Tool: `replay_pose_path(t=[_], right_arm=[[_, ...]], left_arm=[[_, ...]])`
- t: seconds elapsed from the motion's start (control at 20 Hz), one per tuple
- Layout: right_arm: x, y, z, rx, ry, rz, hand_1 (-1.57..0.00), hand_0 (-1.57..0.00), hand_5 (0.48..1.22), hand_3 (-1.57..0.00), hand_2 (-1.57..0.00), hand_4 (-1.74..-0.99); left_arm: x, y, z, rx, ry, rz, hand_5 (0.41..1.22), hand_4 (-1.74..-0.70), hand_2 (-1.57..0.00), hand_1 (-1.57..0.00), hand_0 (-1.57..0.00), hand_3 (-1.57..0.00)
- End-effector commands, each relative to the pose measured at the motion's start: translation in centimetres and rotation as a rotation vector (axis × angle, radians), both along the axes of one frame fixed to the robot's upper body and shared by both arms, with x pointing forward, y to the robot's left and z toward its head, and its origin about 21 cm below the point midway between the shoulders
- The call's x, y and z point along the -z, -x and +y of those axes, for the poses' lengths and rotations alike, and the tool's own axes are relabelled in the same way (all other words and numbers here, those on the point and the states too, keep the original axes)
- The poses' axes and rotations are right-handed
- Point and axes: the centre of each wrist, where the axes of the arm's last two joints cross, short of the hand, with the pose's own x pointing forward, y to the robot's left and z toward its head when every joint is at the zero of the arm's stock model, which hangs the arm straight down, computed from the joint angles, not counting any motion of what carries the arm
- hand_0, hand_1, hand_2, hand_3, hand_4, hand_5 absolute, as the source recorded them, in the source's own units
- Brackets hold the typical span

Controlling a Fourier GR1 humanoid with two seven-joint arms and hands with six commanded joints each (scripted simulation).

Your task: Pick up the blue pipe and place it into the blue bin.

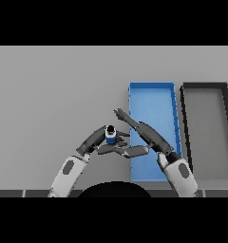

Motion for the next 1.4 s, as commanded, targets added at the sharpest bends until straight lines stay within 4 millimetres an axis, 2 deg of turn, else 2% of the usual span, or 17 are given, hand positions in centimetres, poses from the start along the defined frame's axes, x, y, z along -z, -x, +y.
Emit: replay_pose_path(t=[0.0,0.1,0.25,0.4,0.5,0.55,0.6,0.75,0.9,1.0,1.1,1.2,1.35], right_arm=[[-0.7,-0.2,0.7,-0.037,-0.002,-0.043,0.0,0.0,0.555,0.0,-0.05,-1.268],[-1.8,-0.6,2.0,-0.089,0.004,-0.078,0.0,0.0,0.551,0.0,-0.05,-1.242],[-3.4,-1.3,3.0,-0.128,0.044,-0.102,-0.02,-0.01,0.534,0.0,-0.07,-1.209],[-3.7,-2.7,4.0,-0.144,0.073,-0.085,-0.04,-0.03,0.516,0.0,-0.09,-1.184],[-3.7,-3.0,4.7,-0.17,0.09,-0.07,-0.11,-0.07,0.497,-0.04,-0.17,-1.204],[-4.0,-3.3,5.2,-0.176,0.1,-0.071,-0.22,-0.17,0.487,-0.13,-0.26,-1.233],[-4.0,-3.6,5.3,-0.187,0.104,-0.072,-0.36,-0.32,0.485,-0.24,-0.38,-1.278],[-3.7,-3.8,5.8,-0.219,0.1,-0.076,-0.88,-0.88,0.518,-0.76,-0.91,-1.467],[-3.2,-3.6,6.6,-0.237,0.049,-0.057,-1.22,-1.22,0.65,-1.02,-1.23,-1.581],[-3.2,-3.5,6.8,-0.246,0.012,-0.061,-1.34,-1.34,0.856,-1.19,-1.35,-1.628],[-3.1,-3.4,7.0,-0.25,0.019,-0.074,-1.43,-1.43,0.987,-1.3,-1.43,-1.665],[-2.9,-3.3,7.3,-0.26,0.015,-0.103,-1.48,-1.48,1.071,-1.4,-1.48,-1.692],[-2.9,-3.3,7.0,-0.262,-0.023,-0.119,-1.52,-1.52,1.144,-1.48,-1.53,-1.716]], left_arm=[[-0.2,-0.1,0.1,-0.001,0.008,-0.003,1.221,-1.46,-1.57,-1.57,-1.57,-1.57],[-0.1,0.1,0.1,0.006,0.005,0.014,1.221,-1.46,-1.57,-1.57,-1.57,-1.57],[0.0,0.0,0.4,0.008,0.008,0.036,1.221,-1.47,-1.57,-1.57,-1.57,-1.57],[0.1,0.1,0.5,-0.001,-0.007,0.024,1.221,-1.47,-1.57,-1.57,-1.57,-1.57],[0.1,0.0,0.7,-0.01,-0.028,0.031,1.221,-1.47,-1.57,-1.57,-1.57,-1.57],[0.2,0.0,0.6,-0.013,-0.043,0.036,1.221,-1.46,-1.57,-1.57,-1.57,-1.57],[0.1,0.0,0.5,-0.002,-0.021,0.035,1.221,-1.52,-1.57,-1.57,-1.57,-1.57],[0.0,0.0,0.4,-0.021,-0.074,0.052,1.221,-1.62,-1.57,-1.57,-1.57,-1.57],[0.4,-0.4,0.7,-0.015,-0.033,0.064,1.221,-1.68,-1.57,-1.57,-1.57,-1.52],[0.3,-0.3,0.6,0.006,0.02,0.064,1.221,-1.7,-1.57,-1.57,-1.57,-1.5],[0.2,-0.2,0.7,0.008,0.021,0.071,1.221,-1.71,-1.57,-1.57,-1.57,-1.46],[0.1,-0.1,1.0,0.011,0.013,0.076,1.221,-1.72,-1.57,-1.57,-1.57,-1.44],[-0.3,0.0,0.5,-0.001,0.014,0.07,1.221,-1.73,-1.57,-1.57,-1.57,-1.43]])
